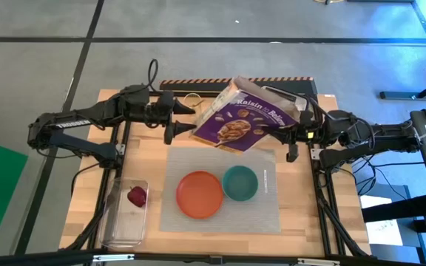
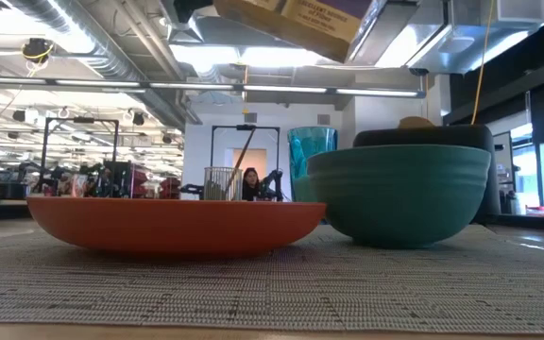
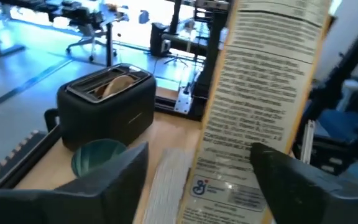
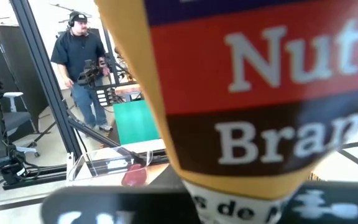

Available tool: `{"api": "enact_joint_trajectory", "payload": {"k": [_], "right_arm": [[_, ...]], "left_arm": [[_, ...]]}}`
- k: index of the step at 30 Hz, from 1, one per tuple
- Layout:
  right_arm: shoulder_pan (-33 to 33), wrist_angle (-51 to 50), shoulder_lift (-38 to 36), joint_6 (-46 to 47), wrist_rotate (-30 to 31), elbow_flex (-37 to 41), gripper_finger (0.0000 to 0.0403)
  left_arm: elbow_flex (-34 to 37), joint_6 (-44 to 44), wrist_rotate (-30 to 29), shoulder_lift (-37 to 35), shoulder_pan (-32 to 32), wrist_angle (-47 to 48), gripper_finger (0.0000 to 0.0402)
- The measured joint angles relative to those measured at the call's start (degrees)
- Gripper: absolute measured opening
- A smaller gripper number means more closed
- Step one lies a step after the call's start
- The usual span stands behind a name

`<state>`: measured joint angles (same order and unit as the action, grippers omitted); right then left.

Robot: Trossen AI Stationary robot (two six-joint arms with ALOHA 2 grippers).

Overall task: Arrange a breakfast setting
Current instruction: Pour the cereal into the blue bowl from the cereal box

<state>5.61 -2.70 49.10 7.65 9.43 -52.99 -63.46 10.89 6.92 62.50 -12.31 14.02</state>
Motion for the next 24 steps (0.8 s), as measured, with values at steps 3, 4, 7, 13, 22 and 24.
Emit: {"api": "enact_joint_trajectory", "payload": {"k": [3,4,7,13,22,24], "right_arm": [[0.0,0.5,0.0,0.1,1.0,0.0,0.0000],[0.0,0.6,-0.1,0.1,1.1,0.0,0.0000],[0.0,0.7,-0.1,0.2,1.1,0.0,0.0000],[0.0,3.0,0.6,0.0,0.9,0.1,0.0000],[0.0,6.8,1.2,-0.5,-1.4,0.0,0.0000],[0.0,7.0,1.4,-0.5,-1.5,0.0,0.0000]], "left_arm": [[0.0,3.7,-0.8,-0.5,0.0,-0.8,0.0323],[0.0,3.9,-0.6,-0.7,0.0,-1.5,0.0331],[0.0,2.8,0.0,-1.3,0.0,-4.3,0.0347],[-0.1,3.2,3.5,-1.3,0.0,-6.9,0.0381],[-0.1,0.5,1.3,-0.6,0.1,-6.2,0.0398],[-0.1,-0.6,2.4,0.3,0.0,-6.8,0.0398]]}}
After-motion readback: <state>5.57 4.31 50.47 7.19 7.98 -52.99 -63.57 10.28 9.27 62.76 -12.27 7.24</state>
